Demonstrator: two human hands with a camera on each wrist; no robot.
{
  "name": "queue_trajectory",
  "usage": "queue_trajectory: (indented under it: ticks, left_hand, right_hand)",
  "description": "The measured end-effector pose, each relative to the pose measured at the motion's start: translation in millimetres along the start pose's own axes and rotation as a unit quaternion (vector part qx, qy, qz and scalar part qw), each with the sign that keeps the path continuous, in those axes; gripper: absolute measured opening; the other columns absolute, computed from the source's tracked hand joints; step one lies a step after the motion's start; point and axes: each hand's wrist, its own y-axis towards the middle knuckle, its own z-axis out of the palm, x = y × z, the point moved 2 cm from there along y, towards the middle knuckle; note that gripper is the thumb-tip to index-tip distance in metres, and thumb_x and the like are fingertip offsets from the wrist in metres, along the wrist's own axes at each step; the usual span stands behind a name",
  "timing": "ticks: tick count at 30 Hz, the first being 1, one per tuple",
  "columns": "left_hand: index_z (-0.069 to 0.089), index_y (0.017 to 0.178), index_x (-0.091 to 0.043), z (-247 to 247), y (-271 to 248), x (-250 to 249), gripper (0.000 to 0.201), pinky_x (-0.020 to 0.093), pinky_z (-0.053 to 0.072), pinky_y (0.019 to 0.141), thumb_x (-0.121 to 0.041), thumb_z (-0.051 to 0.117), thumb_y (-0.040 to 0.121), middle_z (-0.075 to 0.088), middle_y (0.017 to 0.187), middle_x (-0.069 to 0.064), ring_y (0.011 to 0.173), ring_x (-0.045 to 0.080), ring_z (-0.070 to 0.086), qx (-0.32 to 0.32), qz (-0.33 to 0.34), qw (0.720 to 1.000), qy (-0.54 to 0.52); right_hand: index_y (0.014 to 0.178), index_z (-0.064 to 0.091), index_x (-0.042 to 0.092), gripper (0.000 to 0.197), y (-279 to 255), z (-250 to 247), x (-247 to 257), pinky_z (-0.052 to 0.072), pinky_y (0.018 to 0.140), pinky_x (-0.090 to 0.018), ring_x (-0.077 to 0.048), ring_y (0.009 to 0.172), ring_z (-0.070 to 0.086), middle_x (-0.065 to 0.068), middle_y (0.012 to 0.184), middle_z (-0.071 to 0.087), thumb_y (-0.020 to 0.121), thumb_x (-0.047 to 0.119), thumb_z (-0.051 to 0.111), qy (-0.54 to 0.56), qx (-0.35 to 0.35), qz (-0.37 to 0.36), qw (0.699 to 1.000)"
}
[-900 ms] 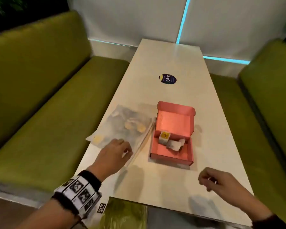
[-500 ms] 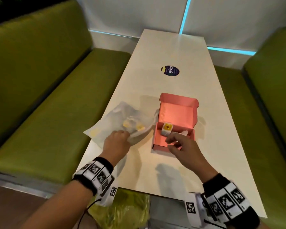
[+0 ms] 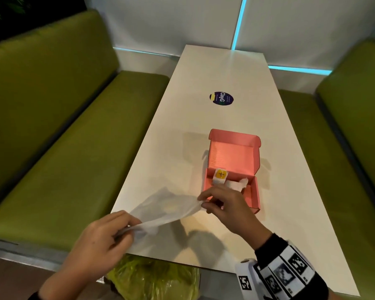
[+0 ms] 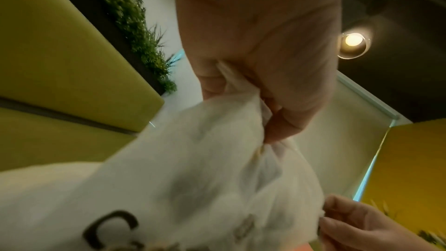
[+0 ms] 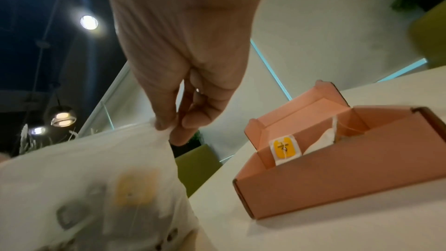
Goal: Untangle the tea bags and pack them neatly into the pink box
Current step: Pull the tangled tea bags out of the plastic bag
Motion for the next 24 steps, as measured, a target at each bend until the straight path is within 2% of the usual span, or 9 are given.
queue_trajectory:
  ticks: [2, 4, 6, 7, 10, 13, 15, 19, 24]
  left_hand:
    - [0.060, 0.079, -0.042, -6, 0, -1, 0.021, 0.020, 0.040, 0.045, -0.031, 0.043, 0.075, 0.059, 0.076, -0.024, 0.056, 0.002, 0.053, -0.001, 0.000, 1.000, 0.003]
    - [0.062, 0.083, -0.039, -11, 4, -8, 0.023, 0.018, 0.042, 0.058, -0.029, 0.043, 0.075, 0.057, 0.077, -0.031, 0.070, -0.004, 0.053, -0.023, 0.017, 0.997, 0.068]
    - [0.065, 0.097, -0.032, -12, 10, -16, 0.032, 0.027, 0.037, 0.077, -0.029, 0.041, 0.075, 0.057, 0.085, -0.032, 0.082, -0.006, 0.049, -0.041, 0.036, 0.983, 0.172]
    - [0.065, 0.104, -0.030, -10, 14, -21, 0.039, 0.034, 0.033, 0.084, -0.029, 0.041, 0.074, 0.060, 0.088, -0.026, 0.086, -0.003, 0.050, -0.048, 0.040, 0.973, 0.223]
    - [0.064, 0.116, -0.027, 5, 26, -41, 0.051, 0.051, 0.027, 0.093, -0.034, 0.041, 0.071, 0.068, 0.095, -0.014, 0.089, 0.015, 0.063, -0.050, 0.073, 0.951, 0.296]
    - [0.058, 0.119, -0.033, 31, 40, -64, 0.045, 0.049, 0.025, 0.096, -0.047, 0.045, 0.078, 0.066, 0.102, -0.018, 0.093, 0.012, 0.063, -0.032, 0.117, 0.960, 0.254]
    - [0.055, 0.113, -0.036, 49, 51, -79, 0.036, 0.042, 0.026, 0.095, -0.052, 0.045, 0.083, 0.066, 0.098, -0.020, 0.091, 0.007, 0.062, -0.031, 0.143, 0.968, 0.203]
    - [0.065, 0.082, -0.030, 72, 66, -96, 0.024, 0.035, 0.030, 0.089, -0.047, 0.048, 0.085, 0.067, 0.076, -0.016, 0.075, 0.008, 0.063, -0.048, 0.169, 0.973, 0.147]
    - [0.066, 0.073, -0.031, 74, 72, -99, 0.031, 0.036, 0.030, 0.089, -0.051, 0.045, 0.085, 0.067, 0.070, -0.017, 0.071, 0.007, 0.064, -0.016, 0.153, 0.976, 0.156]
  right_hand:
    - [0.087, 0.070, 0.009, 0.012, -3, -5, 5, 0.043, 0.062, -0.008, -0.012, 0.065, 0.064, 0.012, 0.079, 0.061, 0.079, 0.000, 0.069, 0.022, -0.008, 0.007, 1.000]
    - [0.085, 0.070, 0.010, 0.010, -8, -14, 12, 0.042, 0.061, -0.009, -0.011, 0.061, 0.063, 0.011, 0.073, 0.063, 0.079, 0.002, 0.070, 0.041, -0.015, 0.011, 0.999]
    - [0.084, 0.069, 0.011, 0.010, -14, -20, 18, 0.043, 0.059, -0.010, -0.008, 0.057, 0.062, 0.013, 0.065, 0.063, 0.078, 0.003, 0.071, 0.072, -0.023, 0.027, 0.997]
    - [0.083, 0.068, 0.011, 0.011, -16, -23, 20, 0.044, 0.059, -0.010, -0.007, 0.055, 0.061, 0.014, 0.062, 0.063, 0.077, 0.002, 0.072, 0.092, -0.029, 0.038, 0.995]
    - [0.077, 0.066, 0.014, 0.016, -23, -30, 25, 0.047, 0.057, -0.013, -0.007, 0.052, 0.062, 0.013, 0.058, 0.064, 0.073, 0.001, 0.075, 0.126, -0.045, 0.063, 0.989]
    - [0.073, 0.065, 0.023, 0.026, -30, -33, 31, 0.050, 0.059, -0.014, -0.007, 0.055, 0.064, 0.010, 0.060, 0.067, 0.073, -0.001, 0.074, 0.123, -0.043, 0.073, 0.989]
    - [0.073, 0.065, 0.028, 0.034, -33, -34, 35, 0.051, 0.061, -0.014, -0.005, 0.058, 0.065, 0.012, 0.062, 0.068, 0.075, -0.005, 0.071, 0.117, -0.039, 0.076, 0.990]
    - [0.073, 0.062, 0.033, 0.042, -40, -38, 40, 0.048, 0.062, -0.010, -0.007, 0.060, 0.065, 0.016, 0.066, 0.067, 0.078, -0.008, 0.066, 0.081, -0.053, 0.076, 0.992]
    - [0.071, 0.064, 0.025, 0.027, -46, -44, 41, 0.047, 0.060, -0.011, -0.005, 0.060, 0.063, 0.014, 0.064, 0.065, 0.079, -0.001, 0.068, 0.037, -0.069, 0.095, 0.992]
